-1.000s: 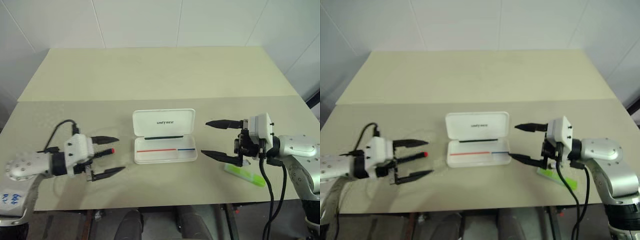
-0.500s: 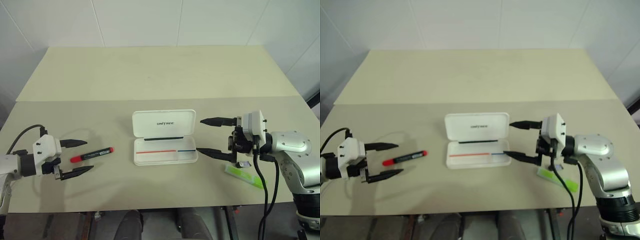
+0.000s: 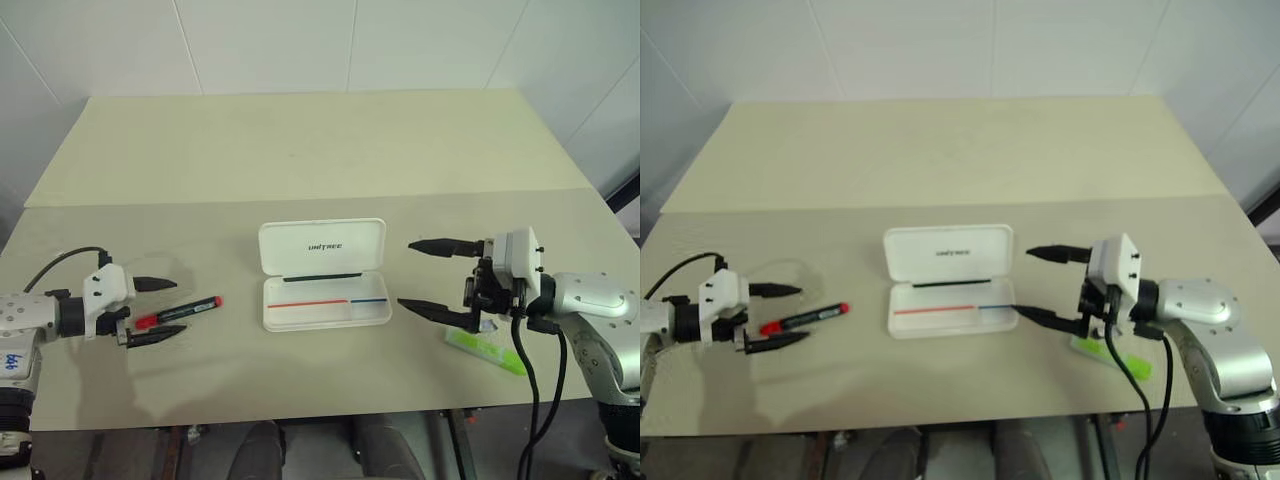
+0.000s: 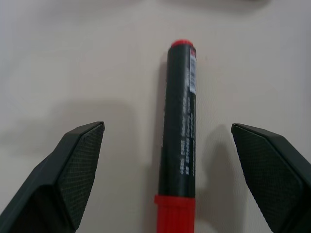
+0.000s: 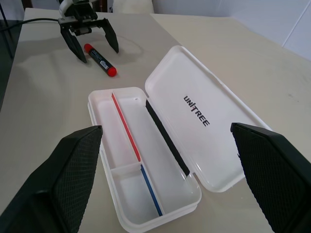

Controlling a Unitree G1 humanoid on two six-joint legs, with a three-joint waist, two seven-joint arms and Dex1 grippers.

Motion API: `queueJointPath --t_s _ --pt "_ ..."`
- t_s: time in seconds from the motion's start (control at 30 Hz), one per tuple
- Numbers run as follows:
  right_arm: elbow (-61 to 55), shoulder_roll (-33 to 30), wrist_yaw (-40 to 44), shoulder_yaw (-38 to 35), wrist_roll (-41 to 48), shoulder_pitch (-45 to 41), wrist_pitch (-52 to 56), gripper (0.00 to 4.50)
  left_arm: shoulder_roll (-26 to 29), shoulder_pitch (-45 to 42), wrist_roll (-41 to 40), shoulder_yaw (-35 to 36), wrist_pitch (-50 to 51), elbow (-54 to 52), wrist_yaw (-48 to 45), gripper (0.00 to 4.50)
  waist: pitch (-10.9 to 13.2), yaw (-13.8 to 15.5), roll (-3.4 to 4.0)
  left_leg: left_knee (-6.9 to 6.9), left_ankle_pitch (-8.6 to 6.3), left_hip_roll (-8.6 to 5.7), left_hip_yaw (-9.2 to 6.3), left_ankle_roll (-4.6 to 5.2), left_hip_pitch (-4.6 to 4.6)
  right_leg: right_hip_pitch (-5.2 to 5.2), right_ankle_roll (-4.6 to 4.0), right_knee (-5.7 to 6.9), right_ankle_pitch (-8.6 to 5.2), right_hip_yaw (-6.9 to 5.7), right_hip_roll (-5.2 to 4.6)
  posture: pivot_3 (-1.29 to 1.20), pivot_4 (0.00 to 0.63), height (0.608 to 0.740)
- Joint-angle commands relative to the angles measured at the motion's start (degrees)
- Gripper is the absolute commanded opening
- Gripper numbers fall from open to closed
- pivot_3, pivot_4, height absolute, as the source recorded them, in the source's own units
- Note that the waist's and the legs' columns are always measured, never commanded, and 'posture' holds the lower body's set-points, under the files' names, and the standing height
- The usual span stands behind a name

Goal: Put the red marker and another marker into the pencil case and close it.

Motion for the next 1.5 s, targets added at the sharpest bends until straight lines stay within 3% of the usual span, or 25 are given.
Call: queueJointPath --t_s 0.03,0.13,0.53,0.73,1.0,1.33,1.5 --pt "-2.4 -1.1 -0.6 -2.8 1.3 0.5 0.1 4.50 0.8 -0.3 0.0 -0.4 -1.4 1.1 -1.3 4.46 0.0 0.1 0.00 0.00 0.00 0.01 0.00 0.00 0.01 0.00 0.00 0.00 0.00 0.00 0.00 0.00 0.150 0.740" --pt "-2.6 -1.4 -0.8 -3.3 1.5 0.7 0.2 4.50 1.4 0.3 0.7 -0.6 -2.2 2.5 -1.2 4.46 0.0 0.0 0.00 0.00 0.00 0.01 0.01 0.00 0.01 0.00 -0.01 0.00 -0.01 0.00 0.00 0.00 0.150 0.740" --pt "-3.0 -1.1 -1.3 -3.0 1.6 -0.3 0.7 4.50 1.6 1.0 2.6 -1.2 -3.8 3.4 1.9 0.63 0.0 -0.1 0.03 0.02 0.02 0.25 0.34 0.02 0.22 0.08 -0.28 0.20 -0.09 0.02 0.10 0.00 0.150 0.740" --pt "-2.6 -0.9 -1.5 -2.6 1.5 -0.9 0.7 4.50 0.2 2.4 1.3 -1.3 -2.2 -2.0 3.5 0.62 0.0 0.0 0.04 0.02 0.02 0.29 0.43 0.03 0.21 0.08 -0.28 0.20 -0.09 0.05 0.09 0.00 0.150 0.740" --pt "-2.1 -0.2 -1.6 -1.5 1.0 -1.2 0.5 4.50 -1.2 5.1 -7.7 0.1 9.1 -21.4 3.2 0.62 0.0 0.1 -0.01 0.01 0.01 0.30 0.47 0.01 0.07 0.06 -0.20 0.09 -0.11 0.00 0.02 0.00 0.150 0.740" --pt "-2.4 0.7 -2.6 -0.6 0.6 -1.1 0.4 4.50 -2.7 -1.5 -10.2 -4.6 18.0 -30.1 3.7 0.62 0.0 0.0 -0.01 0.06 0.01 0.29 0.54 0.01 0.12 0.08 -0.20 0.11 -0.12 0.07 0.12 0.00 0.150 0.740" --pt "-4.9 0.2 -4.2 -2.4 1.1 1.2 0.7 4.50 -6.8 -7.0 -10.2 -9.2 24.4 -33.2 6.6 0.62 0.0 0.0 -0.01 0.07 0.01 0.28 0.54 0.01 0.09 0.07 -0.12 0.12 -0.12 0.07 0.14 0.00 0.150 0.740"
